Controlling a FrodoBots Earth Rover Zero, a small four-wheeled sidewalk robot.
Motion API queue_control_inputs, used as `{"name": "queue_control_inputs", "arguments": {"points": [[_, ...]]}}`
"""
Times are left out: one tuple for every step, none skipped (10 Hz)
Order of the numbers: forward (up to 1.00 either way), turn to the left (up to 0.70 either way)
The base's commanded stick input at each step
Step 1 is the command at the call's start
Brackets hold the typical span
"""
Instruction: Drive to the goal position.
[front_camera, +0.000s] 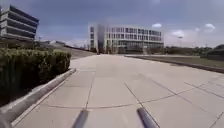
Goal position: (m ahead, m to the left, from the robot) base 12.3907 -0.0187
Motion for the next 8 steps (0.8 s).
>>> {"name": "queue_control_inputs", "arguments": {"points": [[0.70, 0.00], [0.70, 0.00], [0.70, 0.00], [0.70, 0.00], [0.70, 0.00], [0.70, 0.00], [0.70, 0.00], [0.70, 0.00]]}}
